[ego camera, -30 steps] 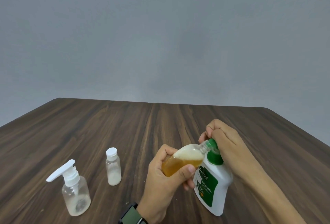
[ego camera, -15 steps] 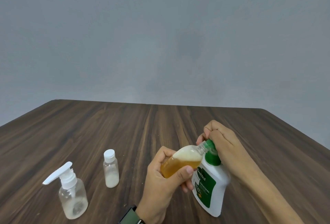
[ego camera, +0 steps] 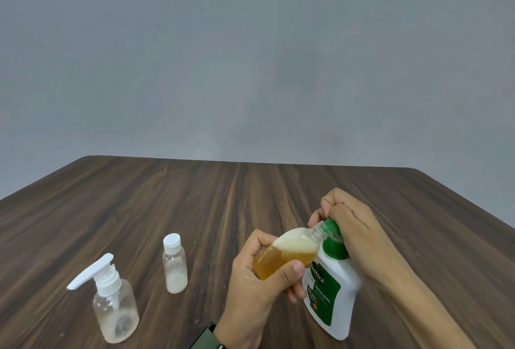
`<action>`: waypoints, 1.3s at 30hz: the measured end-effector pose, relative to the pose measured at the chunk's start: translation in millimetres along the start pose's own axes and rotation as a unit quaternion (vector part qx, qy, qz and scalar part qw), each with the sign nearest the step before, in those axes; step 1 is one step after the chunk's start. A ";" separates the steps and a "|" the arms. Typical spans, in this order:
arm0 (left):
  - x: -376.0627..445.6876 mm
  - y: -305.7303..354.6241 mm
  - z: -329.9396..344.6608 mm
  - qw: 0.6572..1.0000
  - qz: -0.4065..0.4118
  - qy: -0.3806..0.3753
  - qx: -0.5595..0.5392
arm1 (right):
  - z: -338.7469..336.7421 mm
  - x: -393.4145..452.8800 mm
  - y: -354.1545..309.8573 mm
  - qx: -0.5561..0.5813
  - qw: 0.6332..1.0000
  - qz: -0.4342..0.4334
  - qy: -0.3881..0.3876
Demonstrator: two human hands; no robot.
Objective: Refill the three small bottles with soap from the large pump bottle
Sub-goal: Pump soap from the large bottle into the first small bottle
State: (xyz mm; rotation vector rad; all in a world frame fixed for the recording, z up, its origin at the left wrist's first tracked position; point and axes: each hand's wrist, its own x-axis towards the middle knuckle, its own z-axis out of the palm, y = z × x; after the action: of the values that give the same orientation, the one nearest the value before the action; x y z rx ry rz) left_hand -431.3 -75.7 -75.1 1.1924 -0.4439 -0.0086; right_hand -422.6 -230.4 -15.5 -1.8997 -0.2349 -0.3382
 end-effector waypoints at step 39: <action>0.6 -4.7 -1.7 1.000 0.008 -0.011 -0.006 | 0.0 6.2 -6.9 -0.018 1.000 -0.003 0.007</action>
State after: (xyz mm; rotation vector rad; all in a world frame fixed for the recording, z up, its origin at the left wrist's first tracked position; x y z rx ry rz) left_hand -429.1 -76.1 -79.6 1.1774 -0.4715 -0.0103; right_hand -419.1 -228.0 -7.3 -1.9309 -0.2279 -0.3619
